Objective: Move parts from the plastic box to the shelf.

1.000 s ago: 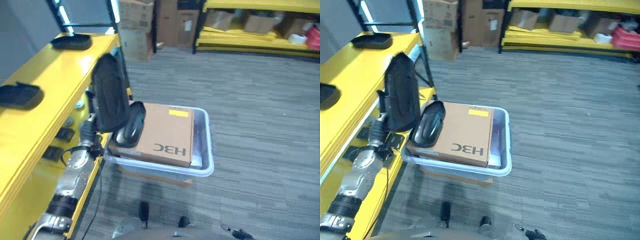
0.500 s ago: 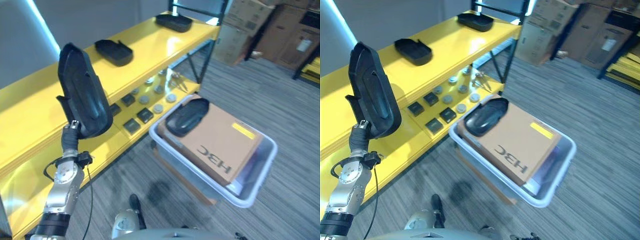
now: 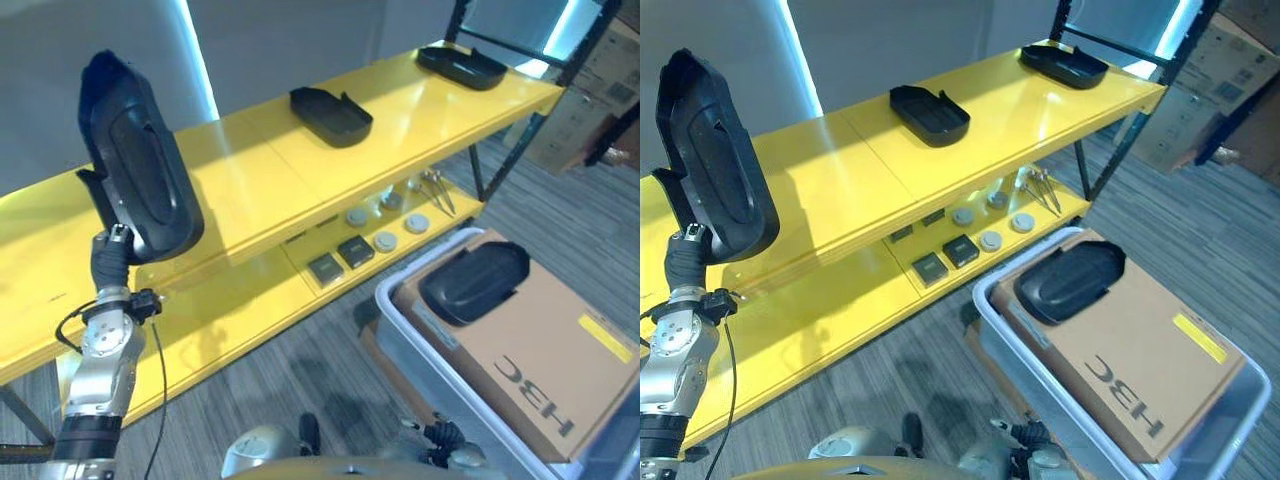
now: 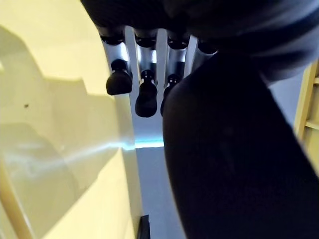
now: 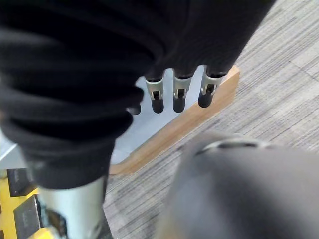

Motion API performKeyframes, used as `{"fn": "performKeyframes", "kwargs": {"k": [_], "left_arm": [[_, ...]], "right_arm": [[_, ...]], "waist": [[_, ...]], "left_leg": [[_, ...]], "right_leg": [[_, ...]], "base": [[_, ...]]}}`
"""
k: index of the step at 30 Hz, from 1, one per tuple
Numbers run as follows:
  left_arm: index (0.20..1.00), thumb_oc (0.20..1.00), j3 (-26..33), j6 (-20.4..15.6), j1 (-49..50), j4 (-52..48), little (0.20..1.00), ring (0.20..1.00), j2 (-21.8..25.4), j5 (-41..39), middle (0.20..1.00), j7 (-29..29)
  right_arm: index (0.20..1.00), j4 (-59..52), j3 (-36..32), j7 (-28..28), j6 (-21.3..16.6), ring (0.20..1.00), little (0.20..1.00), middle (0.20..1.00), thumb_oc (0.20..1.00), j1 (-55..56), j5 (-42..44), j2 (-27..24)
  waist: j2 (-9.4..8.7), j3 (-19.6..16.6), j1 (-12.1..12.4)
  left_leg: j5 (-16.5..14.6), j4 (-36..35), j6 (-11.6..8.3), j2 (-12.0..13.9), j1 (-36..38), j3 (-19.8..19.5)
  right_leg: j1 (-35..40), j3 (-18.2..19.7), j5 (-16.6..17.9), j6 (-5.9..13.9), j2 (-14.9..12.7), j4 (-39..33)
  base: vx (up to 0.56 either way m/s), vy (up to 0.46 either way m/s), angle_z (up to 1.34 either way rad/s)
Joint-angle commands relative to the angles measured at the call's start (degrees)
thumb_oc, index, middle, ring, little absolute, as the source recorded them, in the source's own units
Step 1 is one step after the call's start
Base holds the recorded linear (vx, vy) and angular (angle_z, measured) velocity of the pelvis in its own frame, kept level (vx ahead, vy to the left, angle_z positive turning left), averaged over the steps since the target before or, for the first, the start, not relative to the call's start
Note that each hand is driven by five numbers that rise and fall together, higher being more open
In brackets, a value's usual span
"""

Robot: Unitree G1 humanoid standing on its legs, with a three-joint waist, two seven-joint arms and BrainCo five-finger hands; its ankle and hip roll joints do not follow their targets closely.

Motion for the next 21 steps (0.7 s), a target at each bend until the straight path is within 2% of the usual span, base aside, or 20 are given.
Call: {"fn": "performKeyframes", "kwargs": {"k": [1,3,4,5,6,7,10,11,13,16,17,18,21], "left_arm": [[0.2,0.2,-2.38,-0.36,-8.98,-0.13,0.2,0.2,2.61,3.63,0.2,2.96],[0.2,0.2,-3.24,0.67,-9.7,0.26,0.2,0.2,2.56,4.26,0.2,3.89],[0.2,0.2,-3.57,0.83,-9.53,0.77,0.2,0.2,2.88,3.76,0.2,4.47],[0.2,0.2,-3.59,0.86,-9.5,0.82,0.2,0.2,2.94,3.69,0.2,4.54],[0.2,0.2,-2.68,2.45,-9.25,0.3,0.2,0.2,2.72,3.81,0.2,4.14],[0.2,0.2,-2.83,3.53,-9.37,0.21,0.2,0.2,2.52,3.91,0.2,4.65],[0.2,0.2,-4.69,7.64,-10.93,0.59,0.2,0.2,1.46,4.69,0.2,7.03],[0.2,0.2,-5.19,10.37,-11.94,1.03,0.2,0.2,0.25,5.97,0.2,7.55],[0.2,0.2,-6.31,13.56,-13.58,2.22,0.2,0.2,-1.07,7.85,0.2,8.23],[0.2,0.2,-9.33,16.22,-18.79,8.71,0.2,0.2,-1.27,11.46,0.2,10.38],[0.2,0.2,-9.41,16.14,-18.91,8.87,0.2,0.2,-1.3,11.44,0.2,10.4],[0.2,0.2,-11.85,17.42,-23.51,16.3,0.2,0.2,-0.35,11.81,0.2,12.62],[0.2,0.2,-14.87,18.91,-30.12,28.31,0.2,0.2,0.66,11.37,0.2,14.15]], "right_arm": [[1.0,5.88,0.55,3.03,-3.27,1.0,1.0,1.0,1.0,1.87,1.78,0.54],[1.0,7.21,-0.26,3.69,-2.49,1.0,1.0,1.0,1.0,1.48,1.15,0.9],[1.0,7.55,-0.87,4.48,0.11,1.0,1.0,1.0,1.0,1.6,-0.84,1.36],[1.0,7.52,-0.93,4.56,0.44,1.0,1.0,1.0,1.0,1.64,-1.09,1.42],[1.0,8.2,-0.83,5.06,2.08,1.0,1.0,1.0,1.0,2.01,-1.72,1.09],[1.0,9.52,-0.87,5.15,2.86,1.0,1.0,1.0,1.0,2.31,-1.95,1.05],[1.0,15.2,-1.29,6.97,3.4,1.0,1.0,1.0,1.0,2.12,-2.32,0.77],[1.0,17.2,-0.8,7.66,2.67,1.0,1.0,1.0,1.0,1.78,-2.97,0.29],[1.0,16.89,-0.6,8.11,3.45,1.0,1.0,1.0,1.0,2.14,-1.01,-0.17],[1.0,14.54,-0.26,7.16,3.51,1.0,1.0,1.0,1.0,3.7,1.05,-0.6],[1.0,14.5,-0.3,7.15,3.53,1.0,1.0,1.0,1.0,3.73,1.07,-0.62],[1.0,13.37,0.31,6.56,4.14,1.0,1.0,1.0,1.0,3.7,1.8,-1.32],[1.0,13.87,0.88,7.68,4.72,1.0,1.0,1.0,1.0,3.03,-0.05,-2.0]], "waist": [[-0.72,-0.42,-4.97],[-1.76,-0.21,-6.21],[-2.3,0.16,-6.99],[-2.35,0.22,-7.04],[-2.64,0.01,-7.05],[-2.93,-0.56,-7.01],[-3.45,-2.3,-7.28],[-3.86,-3.08,-7.11],[-4.07,-3.67,-7.69],[-3.57,-4.32,-10.31],[-3.52,-4.14,-10.3],[-2.96,-4.54,-11.83],[-1.99,-5.32,-14.17]], "left_leg": [[-1.88,-0.07,-6.97,3.21,-2.23,-7.72],[-3.65,0.46,-7.19,3.04,-1.09,-9.07],[-5.35,1.5,-7.15,3.69,-0.27,-9.5],[-5.57,1.73,-7.14,3.76,-0.26,-9.52],[-5.37,1.31,-7.91,5.33,0.55,-9.3],[-4.95,0.83,-8.82,6.26,1.04,-9.23],[-3.46,0.21,-11.2,9.67,1.29,-8.1],[-2.58,0.38,-12.54,11.76,1.09,-5.86],[-1.45,1.66,-13.8,13.56,-0.09,-2.17],[0.49,2.17,-14.88,17.3,-1.15,6.49],[0.34,2.22,-14.93,17.35,-0.94,6.45],[1.07,0.37,-14.81,17.29,0.0,7.37],[1.6,-2.46,-14.55,16.71,2.03,8.59]], "right_leg": [[3.14,0.59,12.99,-1.21,6.15,-38.64],[3.83,3.25,16.23,0.25,6.14,-46.07],[3.29,4.6,18.14,1.1,6.22,-45.53],[3.15,4.7,18.16,1.16,6.22,-45.26],[5.15,4.38,15.83,1.39,6.02,-47.85],[7.29,3.42,15.55,1.56,5.99,-49.95],[11.63,3.08,13.66,0.47,7.88,-52.88],[13.95,0.86,13.0,-0.18,8.14,-54.77],[15.61,-1.42,12.44,-0.86,8.41,-55.93],[16.07,-5.39,11.28,-1.77,8.34,-55.75],[16.3,-5.43,11.15,-1.76,8.39,-55.7],[15.82,-5.13,10.73,-1.75,8.83,-55.37],[15.39,-3.82,10.41,-1.5,9.34,-55.02]], "base": [[0.32,-0.439,1.24],[0.32,-0.391,0.96],[0.21,-0.224,1.14],[0.21,-0.222,1.38],[0.18,-0.205,1.14],[0.22,-0.259,0.58],[0.23,-0.25,0.18],[0.22,-0.261,0.5],[0.11,-0.19,0.52],[0.02,-0.092,0.66],[0.04,-0.013,0.8],[0.06,0.019,0.66],[0.1,0.039,-0.2]]}}
